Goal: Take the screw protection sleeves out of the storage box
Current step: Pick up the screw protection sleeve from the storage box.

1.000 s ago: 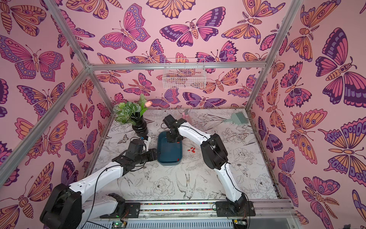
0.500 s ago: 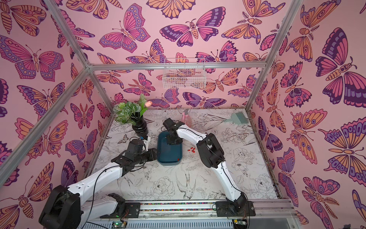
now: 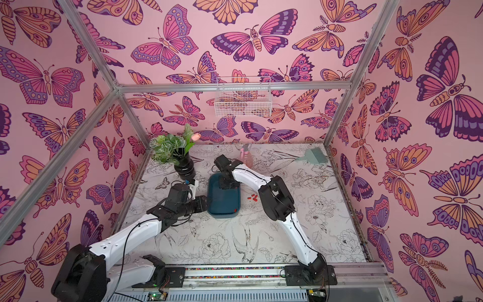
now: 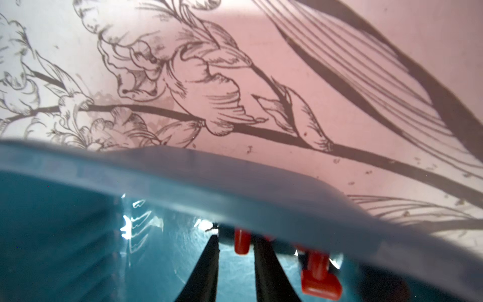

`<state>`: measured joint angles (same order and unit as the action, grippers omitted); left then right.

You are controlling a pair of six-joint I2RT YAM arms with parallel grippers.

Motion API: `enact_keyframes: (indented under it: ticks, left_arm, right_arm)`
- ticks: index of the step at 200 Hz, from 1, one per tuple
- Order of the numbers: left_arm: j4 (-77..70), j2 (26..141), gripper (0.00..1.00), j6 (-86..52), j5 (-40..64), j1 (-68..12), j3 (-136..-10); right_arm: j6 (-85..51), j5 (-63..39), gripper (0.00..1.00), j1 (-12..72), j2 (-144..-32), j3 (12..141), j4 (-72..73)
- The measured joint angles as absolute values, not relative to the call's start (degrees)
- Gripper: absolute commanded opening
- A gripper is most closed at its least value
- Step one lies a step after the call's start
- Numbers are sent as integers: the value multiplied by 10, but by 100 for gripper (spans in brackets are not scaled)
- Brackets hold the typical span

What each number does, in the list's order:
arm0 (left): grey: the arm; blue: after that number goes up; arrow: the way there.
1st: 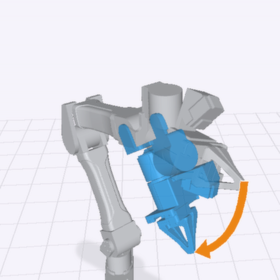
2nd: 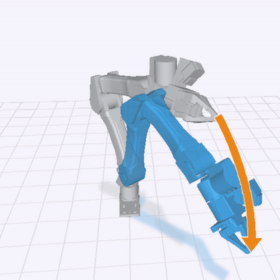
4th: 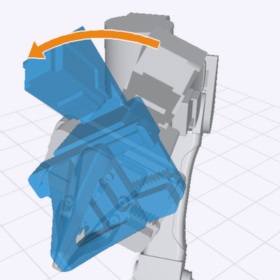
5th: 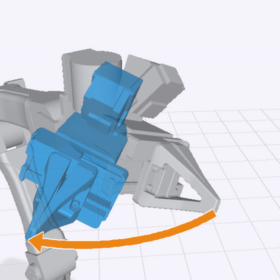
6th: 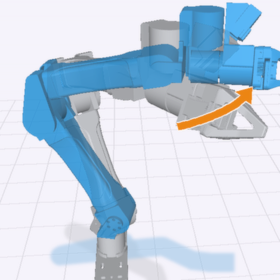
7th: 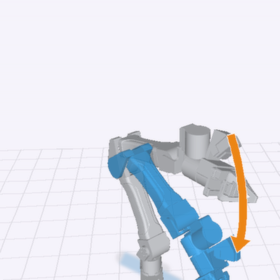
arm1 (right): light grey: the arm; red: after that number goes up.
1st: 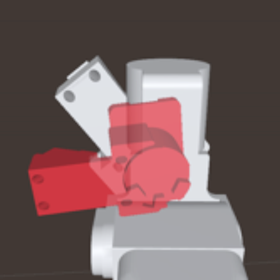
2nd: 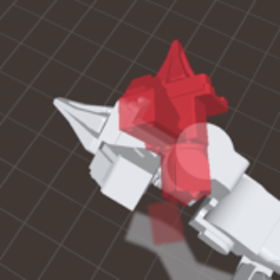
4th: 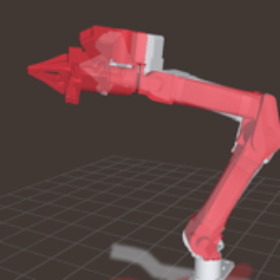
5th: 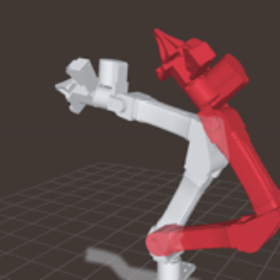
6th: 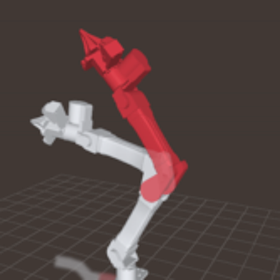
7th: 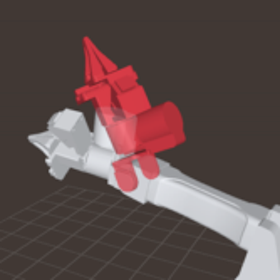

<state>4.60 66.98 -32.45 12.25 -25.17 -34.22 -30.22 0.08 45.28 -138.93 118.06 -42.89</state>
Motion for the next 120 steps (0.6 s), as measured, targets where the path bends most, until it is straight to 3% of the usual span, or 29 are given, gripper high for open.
enact_keyframes:
  ticks: [66, 120]
  left_arm:
    - [47, 670, 47, -324, 123, -252, -342]
    - [47, 670, 46, -324, 122, -252, -342]
  right_arm:
    - [-302, 8, 30, 451, -1397, 1193, -429]
    - [-302, 10, 17, 450, -1399, 1195, -428]
